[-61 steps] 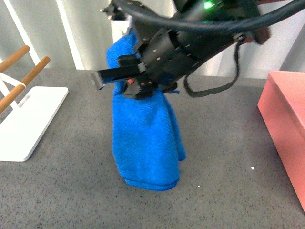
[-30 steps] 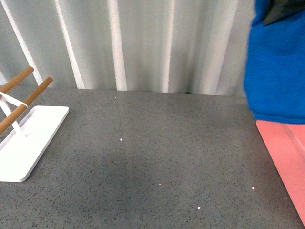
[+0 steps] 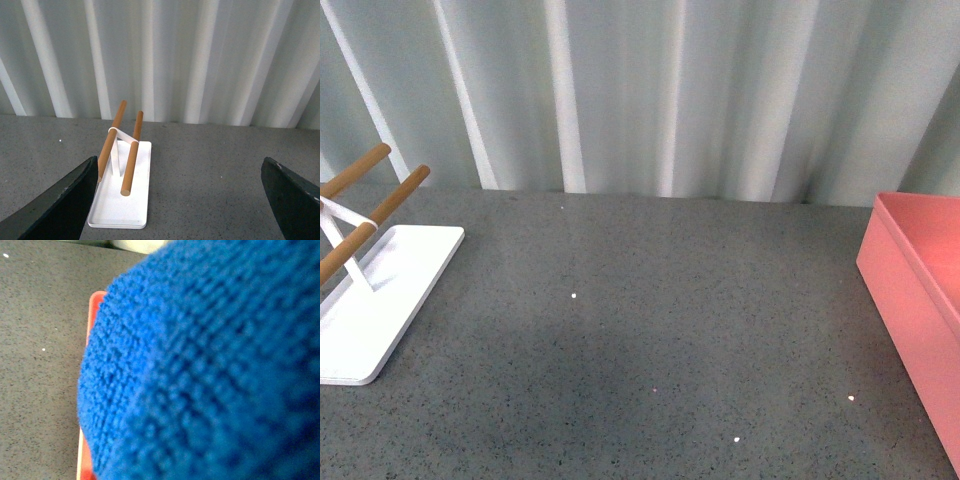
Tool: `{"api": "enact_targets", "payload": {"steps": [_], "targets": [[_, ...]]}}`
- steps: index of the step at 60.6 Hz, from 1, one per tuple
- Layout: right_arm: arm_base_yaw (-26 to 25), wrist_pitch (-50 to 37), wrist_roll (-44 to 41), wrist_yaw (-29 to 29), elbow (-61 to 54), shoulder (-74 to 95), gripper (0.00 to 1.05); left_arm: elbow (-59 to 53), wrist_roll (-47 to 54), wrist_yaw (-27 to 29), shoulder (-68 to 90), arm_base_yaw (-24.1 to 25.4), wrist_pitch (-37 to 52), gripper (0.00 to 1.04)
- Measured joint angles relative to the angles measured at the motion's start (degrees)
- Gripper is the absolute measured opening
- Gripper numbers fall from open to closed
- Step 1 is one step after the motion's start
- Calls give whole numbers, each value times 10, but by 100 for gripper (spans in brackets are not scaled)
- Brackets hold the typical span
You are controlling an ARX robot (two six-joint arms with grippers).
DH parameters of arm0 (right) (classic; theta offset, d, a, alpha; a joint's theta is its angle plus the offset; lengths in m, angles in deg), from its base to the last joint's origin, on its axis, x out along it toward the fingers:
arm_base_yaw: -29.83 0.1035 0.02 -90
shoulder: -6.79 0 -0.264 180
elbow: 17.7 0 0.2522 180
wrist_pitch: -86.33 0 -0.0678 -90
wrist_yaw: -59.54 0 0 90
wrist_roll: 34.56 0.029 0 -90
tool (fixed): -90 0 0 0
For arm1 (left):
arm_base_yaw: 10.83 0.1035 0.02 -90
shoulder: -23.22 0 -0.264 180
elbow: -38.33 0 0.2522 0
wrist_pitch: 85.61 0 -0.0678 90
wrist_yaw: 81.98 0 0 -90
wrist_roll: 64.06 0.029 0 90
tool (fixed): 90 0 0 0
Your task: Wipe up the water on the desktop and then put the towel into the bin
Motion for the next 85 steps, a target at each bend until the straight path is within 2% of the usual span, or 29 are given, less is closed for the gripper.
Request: {"api": "enact_targets", "payload": {"steps": [11,31,67,69,85], "targets": [[-32,-20,-7,-3,-33,17,6,0,0,0,0,0,0,98],[-50,-34,-3,-18,-72,21,7,0,0,0,0,0,0,98],[-54,-30,0,-18,-73,21,96,0,0,0,0,0,0,98],[-54,-30,1,-19,-73,21,100,0,0,0,0,0,0,98],[-54,-30,1,-19,-73,21,98,0,0,0,0,0,0,98]]}}
